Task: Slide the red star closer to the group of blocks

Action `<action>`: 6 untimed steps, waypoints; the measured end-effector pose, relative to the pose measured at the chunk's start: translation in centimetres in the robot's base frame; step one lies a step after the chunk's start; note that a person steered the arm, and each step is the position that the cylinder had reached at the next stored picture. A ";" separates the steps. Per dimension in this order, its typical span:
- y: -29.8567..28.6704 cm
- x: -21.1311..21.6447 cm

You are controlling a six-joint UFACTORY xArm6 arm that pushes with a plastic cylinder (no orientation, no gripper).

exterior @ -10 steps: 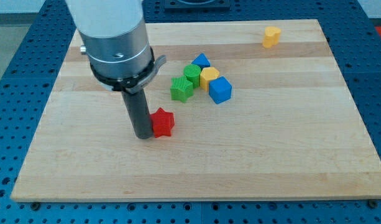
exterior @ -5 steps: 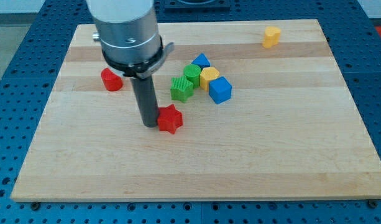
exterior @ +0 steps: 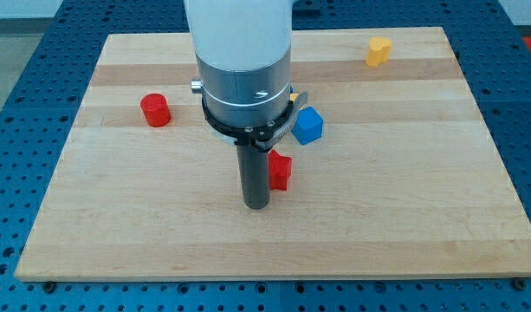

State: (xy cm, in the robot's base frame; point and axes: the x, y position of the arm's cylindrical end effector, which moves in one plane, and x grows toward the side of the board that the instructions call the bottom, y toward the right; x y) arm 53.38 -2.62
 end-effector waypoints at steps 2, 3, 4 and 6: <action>1.0 -1.5; 1.9 -2.5; 2.2 -3.2; 2.2 -3.2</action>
